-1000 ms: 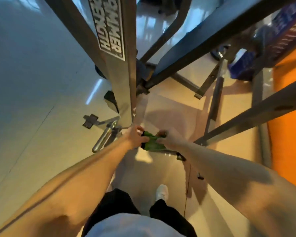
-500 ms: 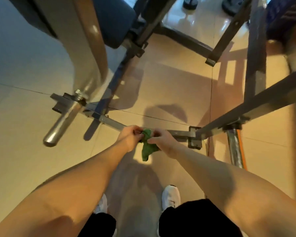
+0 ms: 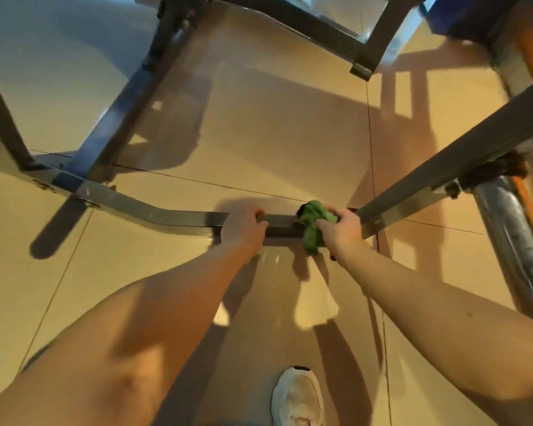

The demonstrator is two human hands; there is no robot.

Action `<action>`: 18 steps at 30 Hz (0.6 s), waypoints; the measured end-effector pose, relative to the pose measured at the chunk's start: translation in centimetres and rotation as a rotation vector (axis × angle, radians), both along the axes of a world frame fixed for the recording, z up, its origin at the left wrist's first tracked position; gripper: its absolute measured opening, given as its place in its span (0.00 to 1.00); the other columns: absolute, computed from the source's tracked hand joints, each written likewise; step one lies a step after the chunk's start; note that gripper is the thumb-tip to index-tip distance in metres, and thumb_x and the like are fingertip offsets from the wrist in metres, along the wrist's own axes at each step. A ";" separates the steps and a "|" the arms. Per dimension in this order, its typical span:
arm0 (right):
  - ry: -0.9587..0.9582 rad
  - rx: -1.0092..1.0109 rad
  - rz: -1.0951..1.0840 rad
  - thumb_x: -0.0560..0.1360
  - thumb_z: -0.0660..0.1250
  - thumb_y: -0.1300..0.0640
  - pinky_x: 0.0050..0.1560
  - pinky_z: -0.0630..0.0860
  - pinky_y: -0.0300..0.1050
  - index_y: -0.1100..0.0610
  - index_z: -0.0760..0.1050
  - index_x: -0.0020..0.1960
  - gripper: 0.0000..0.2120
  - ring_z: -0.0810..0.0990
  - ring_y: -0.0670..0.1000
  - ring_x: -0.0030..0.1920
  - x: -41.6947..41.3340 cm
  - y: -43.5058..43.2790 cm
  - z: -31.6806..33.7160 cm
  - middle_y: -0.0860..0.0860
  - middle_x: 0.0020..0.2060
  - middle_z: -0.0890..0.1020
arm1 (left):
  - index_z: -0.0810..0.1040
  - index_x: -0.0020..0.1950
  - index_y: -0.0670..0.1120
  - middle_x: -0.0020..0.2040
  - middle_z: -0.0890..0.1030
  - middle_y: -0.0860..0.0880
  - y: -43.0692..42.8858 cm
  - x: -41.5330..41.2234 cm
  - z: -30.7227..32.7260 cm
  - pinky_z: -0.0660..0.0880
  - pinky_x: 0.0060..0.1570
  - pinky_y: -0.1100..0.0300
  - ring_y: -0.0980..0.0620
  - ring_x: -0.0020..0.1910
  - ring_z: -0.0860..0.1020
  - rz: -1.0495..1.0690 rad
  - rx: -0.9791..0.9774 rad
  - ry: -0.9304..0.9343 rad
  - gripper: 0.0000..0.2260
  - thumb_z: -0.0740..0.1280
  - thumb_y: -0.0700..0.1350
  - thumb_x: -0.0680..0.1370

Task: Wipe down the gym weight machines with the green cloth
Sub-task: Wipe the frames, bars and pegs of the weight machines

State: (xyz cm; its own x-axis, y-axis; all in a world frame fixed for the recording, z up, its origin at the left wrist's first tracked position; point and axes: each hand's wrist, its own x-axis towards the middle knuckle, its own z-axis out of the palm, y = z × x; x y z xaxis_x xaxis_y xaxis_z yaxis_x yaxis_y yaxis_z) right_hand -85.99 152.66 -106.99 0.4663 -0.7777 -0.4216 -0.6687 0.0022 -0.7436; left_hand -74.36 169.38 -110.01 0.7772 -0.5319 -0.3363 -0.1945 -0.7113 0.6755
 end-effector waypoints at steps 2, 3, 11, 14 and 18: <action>0.070 -0.324 -0.003 0.79 0.69 0.63 0.70 0.72 0.48 0.54 0.77 0.67 0.18 0.76 0.52 0.64 0.0 -1.9 -1.6 0.51 0.62 0.78 | 0.79 0.65 0.50 0.63 0.76 0.49 -0.2 0.5 -1.9 0.73 0.65 0.51 0.49 0.64 0.73 -0.024 0.116 -0.221 0.14 0.70 0.50 0.80; 0.125 -0.450 0.053 0.78 0.68 0.64 0.72 0.68 0.47 0.56 0.77 0.68 0.18 0.74 0.53 0.66 0.0 -2.7 -2.8 0.52 0.64 0.76 | 0.79 0.66 0.50 0.64 0.76 0.49 -0.1 0.9 -2.7 0.71 0.68 0.49 0.48 0.66 0.71 -0.044 0.167 -0.297 0.15 0.69 0.51 0.80; 0.147 -0.503 0.090 0.80 0.64 0.66 0.72 0.62 0.45 0.55 0.79 0.64 0.15 0.65 0.51 0.66 1.7 2.8 -9.2 0.51 0.64 0.70 | 0.83 0.60 0.50 0.55 0.77 0.50 2.1 2.9 -6.2 0.69 0.62 0.50 0.48 0.59 0.71 -0.120 0.102 -0.434 0.10 0.70 0.51 0.80; -0.005 -0.402 0.258 0.79 0.66 0.66 0.70 0.70 0.45 0.55 0.80 0.64 0.16 0.68 0.45 0.61 3.1 6.2 -8.9 0.48 0.61 0.71 | 0.84 0.59 0.49 0.54 0.77 0.49 3.0 3.4 -6.1 0.69 0.60 0.50 0.48 0.57 0.72 -0.140 0.095 -0.466 0.10 0.71 0.49 0.79; 0.119 -0.502 0.502 0.77 0.67 0.69 0.74 0.65 0.45 0.56 0.81 0.63 0.18 0.70 0.47 0.65 0.9 0.9 -7.4 0.45 0.60 0.76 | 0.85 0.58 0.50 0.52 0.77 0.50 4.3 4.5 -5.9 0.69 0.60 0.50 0.48 0.55 0.72 -0.161 0.127 -0.490 0.09 0.71 0.49 0.79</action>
